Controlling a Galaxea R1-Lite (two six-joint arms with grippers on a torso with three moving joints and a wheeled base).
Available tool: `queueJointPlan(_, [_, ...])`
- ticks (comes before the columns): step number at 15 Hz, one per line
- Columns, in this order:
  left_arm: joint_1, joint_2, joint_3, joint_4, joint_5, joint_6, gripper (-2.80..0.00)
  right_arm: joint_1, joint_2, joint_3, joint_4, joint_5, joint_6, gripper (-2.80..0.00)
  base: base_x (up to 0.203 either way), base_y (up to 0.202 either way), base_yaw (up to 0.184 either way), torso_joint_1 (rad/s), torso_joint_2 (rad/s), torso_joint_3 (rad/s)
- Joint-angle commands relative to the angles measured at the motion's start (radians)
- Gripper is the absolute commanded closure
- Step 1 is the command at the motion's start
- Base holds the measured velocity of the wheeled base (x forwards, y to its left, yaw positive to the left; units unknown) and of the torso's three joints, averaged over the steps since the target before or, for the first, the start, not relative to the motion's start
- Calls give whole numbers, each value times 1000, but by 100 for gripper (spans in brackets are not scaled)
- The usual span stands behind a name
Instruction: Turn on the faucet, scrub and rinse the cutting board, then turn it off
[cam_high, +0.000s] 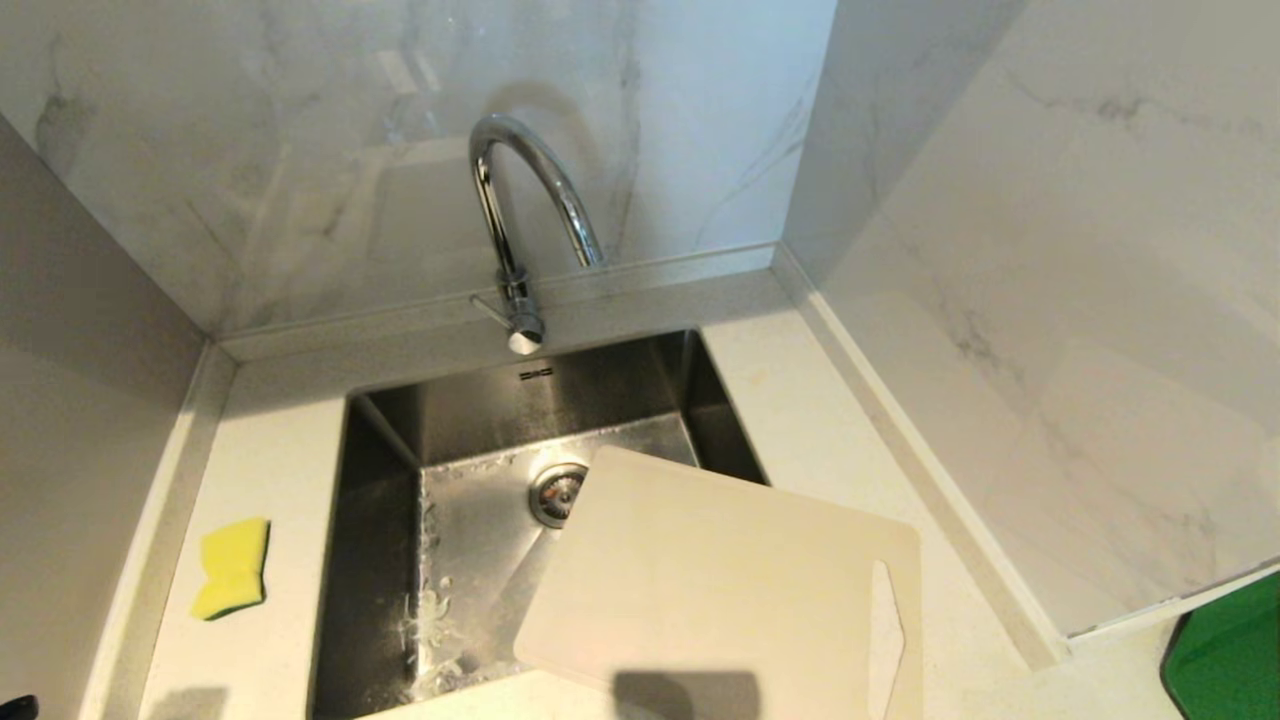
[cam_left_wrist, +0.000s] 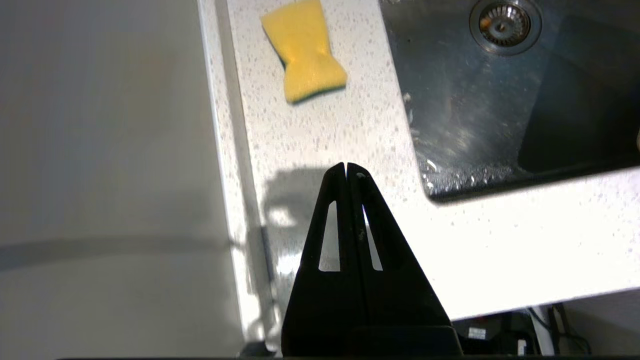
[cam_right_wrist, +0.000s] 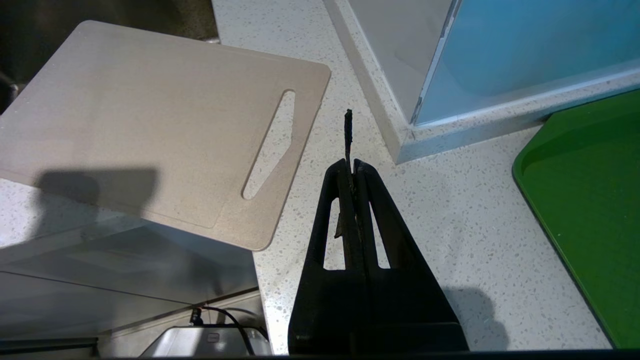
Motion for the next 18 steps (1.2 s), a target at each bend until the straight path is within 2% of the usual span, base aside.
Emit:
queueJointPlan(1, [3, -91, 34, 43, -4, -2, 0, 0, -2, 2, 0, 0, 1, 0, 0, 0, 0, 0, 0, 0])
queueJointPlan(6, [45, -207, 35, 193, -34, -7, 0, 0, -2, 2, 0, 0, 0, 0, 0, 0, 0, 0, 0, 0])
queueJointPlan(10, [50, -315, 33, 307, -63, -2, 0, 0, -2, 2, 0, 0, 0, 0, 0, 0, 0, 0, 0, 0])
queueJointPlan(15, [39, -447, 30, 317, -64, 0, 0, 0, -2, 2, 0, 0, 0, 0, 0, 0, 0, 0, 0, 0])
queueJointPlan(18, [1, -543, 29, 322, -66, 4, 0, 0, -2, 2, 0, 0, 0, 0, 0, 0, 0, 0, 0, 0])
